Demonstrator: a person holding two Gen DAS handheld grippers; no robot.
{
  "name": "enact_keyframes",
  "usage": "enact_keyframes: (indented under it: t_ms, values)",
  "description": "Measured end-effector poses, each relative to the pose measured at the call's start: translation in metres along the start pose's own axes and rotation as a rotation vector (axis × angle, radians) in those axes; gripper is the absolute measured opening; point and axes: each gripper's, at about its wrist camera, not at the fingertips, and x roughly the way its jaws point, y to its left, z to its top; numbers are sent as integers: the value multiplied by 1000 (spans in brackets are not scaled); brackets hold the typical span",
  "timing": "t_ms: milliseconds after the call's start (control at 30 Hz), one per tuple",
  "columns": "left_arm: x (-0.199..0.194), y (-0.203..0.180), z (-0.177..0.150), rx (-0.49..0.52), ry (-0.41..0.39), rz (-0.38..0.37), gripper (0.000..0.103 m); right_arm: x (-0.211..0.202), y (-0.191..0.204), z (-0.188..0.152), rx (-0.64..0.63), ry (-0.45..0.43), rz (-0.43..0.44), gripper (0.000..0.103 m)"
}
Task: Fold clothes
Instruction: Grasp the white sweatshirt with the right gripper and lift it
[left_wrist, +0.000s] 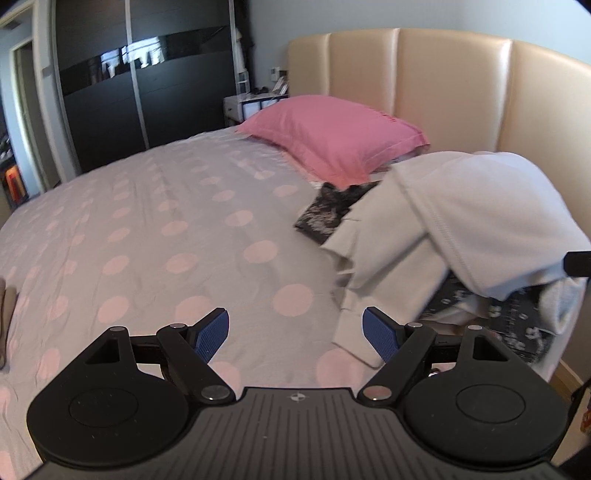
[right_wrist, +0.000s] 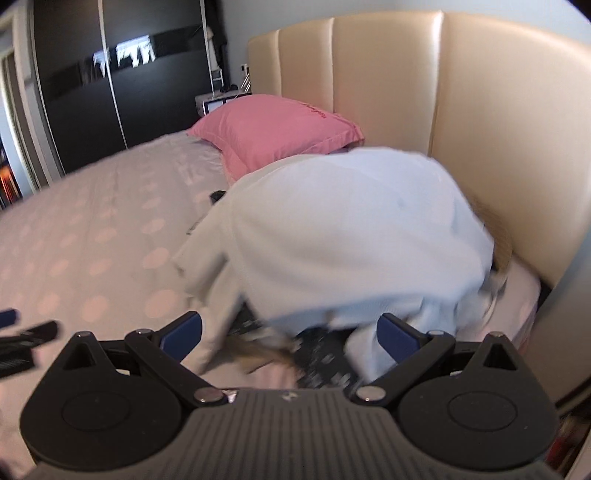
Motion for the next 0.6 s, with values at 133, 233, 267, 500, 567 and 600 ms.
enact_keyframes:
  t_ms: [133, 233, 267, 500, 567, 600]
  values:
    - [11, 18, -1, -26, 31, 19, 79, 32, -5, 14, -94, 4, -49, 102]
    - [21, 30, -6, -21, 64, 43, 71, 54, -8, 17, -162, -54, -91, 102]
    - [24, 34, -7, -15, 71, 55, 71, 60, -9, 19, -166, -49, -100, 102]
    - [43, 72, -17, -62, 129, 110, 71, 103, -20, 34, -198, -14, -163, 100]
    - [47, 80, -20, -63, 158, 105, 71, 115, -23, 38, -207, -5, -181, 99]
    - [48, 84, -22, -61, 167, 109, 71, 119, -23, 40, -211, -1, -184, 97]
